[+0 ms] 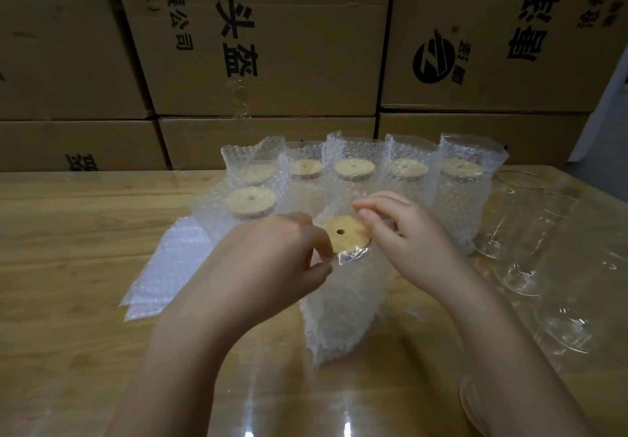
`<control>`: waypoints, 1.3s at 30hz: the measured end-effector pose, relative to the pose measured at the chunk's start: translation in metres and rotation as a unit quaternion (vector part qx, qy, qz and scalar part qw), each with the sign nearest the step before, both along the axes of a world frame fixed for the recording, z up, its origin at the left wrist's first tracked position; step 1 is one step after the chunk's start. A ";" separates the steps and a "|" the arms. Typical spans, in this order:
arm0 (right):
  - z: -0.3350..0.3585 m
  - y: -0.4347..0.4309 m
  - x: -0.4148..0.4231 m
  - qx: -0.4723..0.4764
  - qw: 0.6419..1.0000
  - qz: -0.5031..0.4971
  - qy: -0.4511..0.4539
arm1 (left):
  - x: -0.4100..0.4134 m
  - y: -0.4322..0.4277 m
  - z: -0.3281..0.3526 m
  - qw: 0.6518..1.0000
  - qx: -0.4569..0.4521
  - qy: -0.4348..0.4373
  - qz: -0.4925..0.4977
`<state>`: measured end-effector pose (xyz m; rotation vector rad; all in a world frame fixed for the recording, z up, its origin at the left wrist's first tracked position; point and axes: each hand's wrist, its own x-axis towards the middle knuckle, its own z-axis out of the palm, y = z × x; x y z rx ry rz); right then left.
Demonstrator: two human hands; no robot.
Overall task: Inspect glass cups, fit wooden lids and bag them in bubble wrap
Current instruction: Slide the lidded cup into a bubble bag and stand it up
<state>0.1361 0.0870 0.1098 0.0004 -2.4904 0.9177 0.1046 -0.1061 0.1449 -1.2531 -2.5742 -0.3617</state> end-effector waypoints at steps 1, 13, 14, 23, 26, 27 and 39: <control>0.001 0.000 0.000 -0.008 1.000 -0.006 0.020 | 0.000 -0.001 0.001 1.000 0.011 -0.002 -0.007; 0.019 0.008 0.019 -0.036 0.998 -0.024 0.050 | -0.014 -0.025 0.010 0.988 0.130 0.075 0.035; 0.021 0.008 0.021 -0.028 0.999 -0.024 0.038 | -0.015 -0.025 0.009 0.988 0.125 0.082 0.045; 0.028 0.019 0.029 0.058 0.998 -0.026 -0.024 | -0.023 -0.026 0.002 0.990 0.129 -0.025 0.043; 0.026 0.022 0.028 0.073 0.996 -0.036 -0.023 | -0.022 -0.026 0.004 0.990 0.132 -0.038 0.033; 0.026 0.022 0.027 0.077 0.996 -0.046 -0.011 | -0.022 -0.026 0.004 0.990 0.136 -0.033 0.034; 0.033 0.018 0.031 0.066 0.995 -0.076 0.024 | -0.023 -0.030 0.004 0.983 0.165 0.054 0.055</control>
